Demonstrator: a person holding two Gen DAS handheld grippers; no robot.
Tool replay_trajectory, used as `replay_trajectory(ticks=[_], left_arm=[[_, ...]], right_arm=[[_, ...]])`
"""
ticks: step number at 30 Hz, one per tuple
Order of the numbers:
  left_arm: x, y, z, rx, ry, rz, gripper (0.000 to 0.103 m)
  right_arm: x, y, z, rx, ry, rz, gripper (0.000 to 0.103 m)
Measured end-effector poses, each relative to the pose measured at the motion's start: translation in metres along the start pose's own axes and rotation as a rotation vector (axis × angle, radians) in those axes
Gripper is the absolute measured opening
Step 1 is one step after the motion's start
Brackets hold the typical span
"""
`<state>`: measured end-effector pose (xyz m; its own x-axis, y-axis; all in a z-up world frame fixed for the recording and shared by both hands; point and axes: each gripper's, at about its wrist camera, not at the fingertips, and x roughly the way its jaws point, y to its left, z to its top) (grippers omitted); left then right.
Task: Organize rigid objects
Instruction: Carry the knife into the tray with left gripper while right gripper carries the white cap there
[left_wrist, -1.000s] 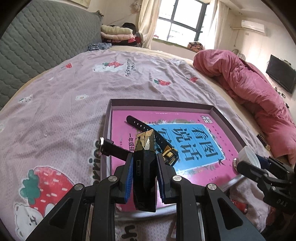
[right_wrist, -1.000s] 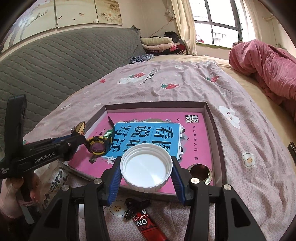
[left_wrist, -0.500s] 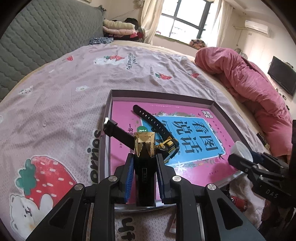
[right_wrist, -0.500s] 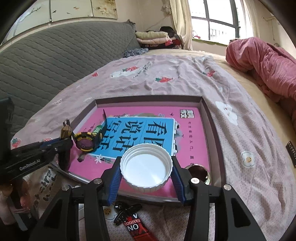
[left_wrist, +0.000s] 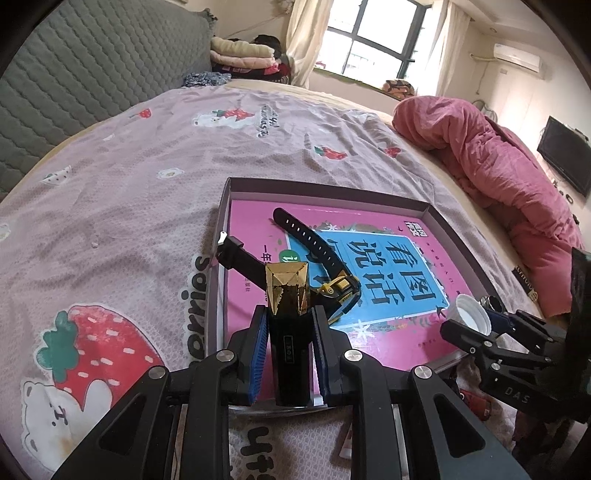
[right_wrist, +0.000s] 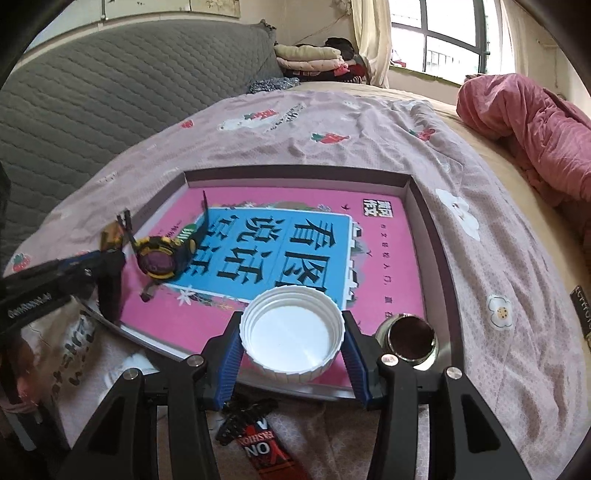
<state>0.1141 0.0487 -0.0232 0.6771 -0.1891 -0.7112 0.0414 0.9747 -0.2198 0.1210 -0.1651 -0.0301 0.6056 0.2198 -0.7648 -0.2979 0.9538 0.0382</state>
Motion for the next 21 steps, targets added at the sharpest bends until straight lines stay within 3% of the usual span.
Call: replay_trajectory(ticks=[21], left_arm=[[0.010, 0.005, 0.002, -0.015, 0.033, 0.012, 0.025]], right_arm=[[0.002, -0.013, 0.000, 0.039, 0.036, -0.024, 0.050]])
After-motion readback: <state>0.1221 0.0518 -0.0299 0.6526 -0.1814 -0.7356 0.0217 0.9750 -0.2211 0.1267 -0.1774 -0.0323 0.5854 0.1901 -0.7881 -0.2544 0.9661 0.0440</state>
